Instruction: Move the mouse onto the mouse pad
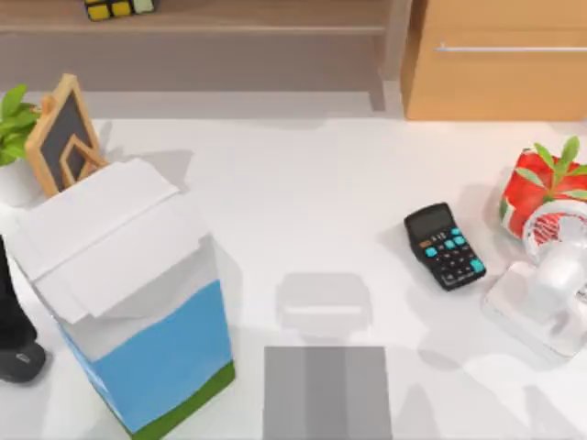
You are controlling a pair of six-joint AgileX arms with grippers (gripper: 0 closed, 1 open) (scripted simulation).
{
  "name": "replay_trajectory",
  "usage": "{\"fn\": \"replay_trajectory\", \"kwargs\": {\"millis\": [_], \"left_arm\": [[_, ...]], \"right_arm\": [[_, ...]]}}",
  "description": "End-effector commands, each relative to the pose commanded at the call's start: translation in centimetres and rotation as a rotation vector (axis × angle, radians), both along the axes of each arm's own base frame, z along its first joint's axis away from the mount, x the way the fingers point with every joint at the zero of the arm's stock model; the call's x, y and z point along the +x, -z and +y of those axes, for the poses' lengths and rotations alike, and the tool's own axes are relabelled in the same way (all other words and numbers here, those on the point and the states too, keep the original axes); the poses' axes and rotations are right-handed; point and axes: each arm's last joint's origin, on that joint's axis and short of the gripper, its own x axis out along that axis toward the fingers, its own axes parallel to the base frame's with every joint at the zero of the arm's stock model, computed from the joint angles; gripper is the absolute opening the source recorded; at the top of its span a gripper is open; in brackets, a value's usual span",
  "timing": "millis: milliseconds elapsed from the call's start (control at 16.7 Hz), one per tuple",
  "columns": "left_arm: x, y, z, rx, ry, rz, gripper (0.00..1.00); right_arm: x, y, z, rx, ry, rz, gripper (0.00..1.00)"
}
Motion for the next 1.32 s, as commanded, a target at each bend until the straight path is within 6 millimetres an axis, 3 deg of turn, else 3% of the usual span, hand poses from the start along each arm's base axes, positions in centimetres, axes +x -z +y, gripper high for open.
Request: {"fn": "replay_trajectory", "kwargs": {"millis": [300, 540, 780, 1020, 1320], "left_arm": [[0.1, -1.1, 0.6, 0.061, -0.08, 0.012, 1.0], [1.0, -5.6, 1.8, 0.288, -0.218, 0.086, 1.0], [3.8, -10.5, 2.9, 0.662, -0.217, 0.311, 1.0], [8.4, -12.2, 3.5, 1.101, 0.066, 0.645, 1.0], [13.1, -8.7, 3.0, 1.444, 0.776, 0.966, 1.0]], "right_arm": [[0.0, 0.0, 0.0, 0.0, 0.0, 0.0, 1.0], [0.0, 0.0, 0.0, 0.0, 0.0, 0.0, 1.0], [0.0, 0.0, 0.0, 0.0, 0.0, 0.0, 1.0], [0.0, 0.0, 0.0, 0.0, 0.0, 0.0, 1.0], [0.0, 0.0, 0.0, 0.0, 0.0, 0.0, 1.0]]}}
